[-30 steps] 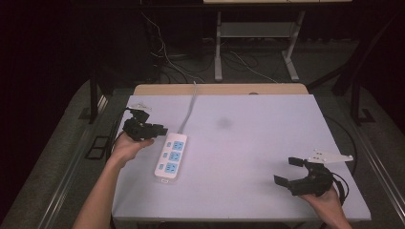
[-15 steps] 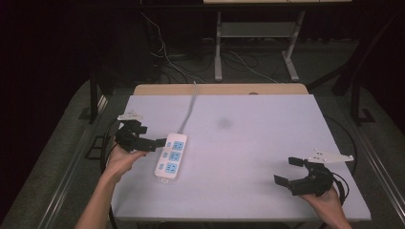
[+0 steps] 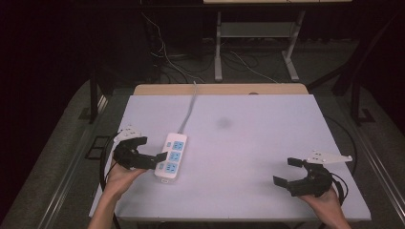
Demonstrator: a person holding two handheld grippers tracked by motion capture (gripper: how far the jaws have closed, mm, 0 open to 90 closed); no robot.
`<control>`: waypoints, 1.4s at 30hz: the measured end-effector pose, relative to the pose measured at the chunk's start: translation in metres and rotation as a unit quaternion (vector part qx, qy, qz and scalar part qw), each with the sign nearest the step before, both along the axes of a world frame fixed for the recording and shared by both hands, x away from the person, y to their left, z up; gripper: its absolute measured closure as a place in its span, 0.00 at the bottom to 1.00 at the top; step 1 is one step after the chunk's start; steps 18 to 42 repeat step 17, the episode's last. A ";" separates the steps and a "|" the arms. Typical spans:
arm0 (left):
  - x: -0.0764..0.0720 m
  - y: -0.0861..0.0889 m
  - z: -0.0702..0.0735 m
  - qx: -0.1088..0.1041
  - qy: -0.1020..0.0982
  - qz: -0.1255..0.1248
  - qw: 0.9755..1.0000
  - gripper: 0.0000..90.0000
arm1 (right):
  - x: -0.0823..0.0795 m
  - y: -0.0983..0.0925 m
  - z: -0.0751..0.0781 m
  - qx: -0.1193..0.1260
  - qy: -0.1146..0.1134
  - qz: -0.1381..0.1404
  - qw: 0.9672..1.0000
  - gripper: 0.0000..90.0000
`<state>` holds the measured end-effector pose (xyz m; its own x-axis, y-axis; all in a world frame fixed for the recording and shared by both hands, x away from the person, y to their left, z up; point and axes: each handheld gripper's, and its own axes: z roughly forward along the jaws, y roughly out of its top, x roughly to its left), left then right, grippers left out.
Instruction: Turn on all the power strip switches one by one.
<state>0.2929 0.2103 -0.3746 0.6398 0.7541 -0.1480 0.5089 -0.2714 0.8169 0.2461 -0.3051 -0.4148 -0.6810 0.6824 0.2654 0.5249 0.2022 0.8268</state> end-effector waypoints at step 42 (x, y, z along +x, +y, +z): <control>-0.034 -0.007 -0.038 -0.039 -0.001 -0.016 0.999 0.00 | -0.002 0.000 0.000 0.003 0.002 0.004 1.000 0.01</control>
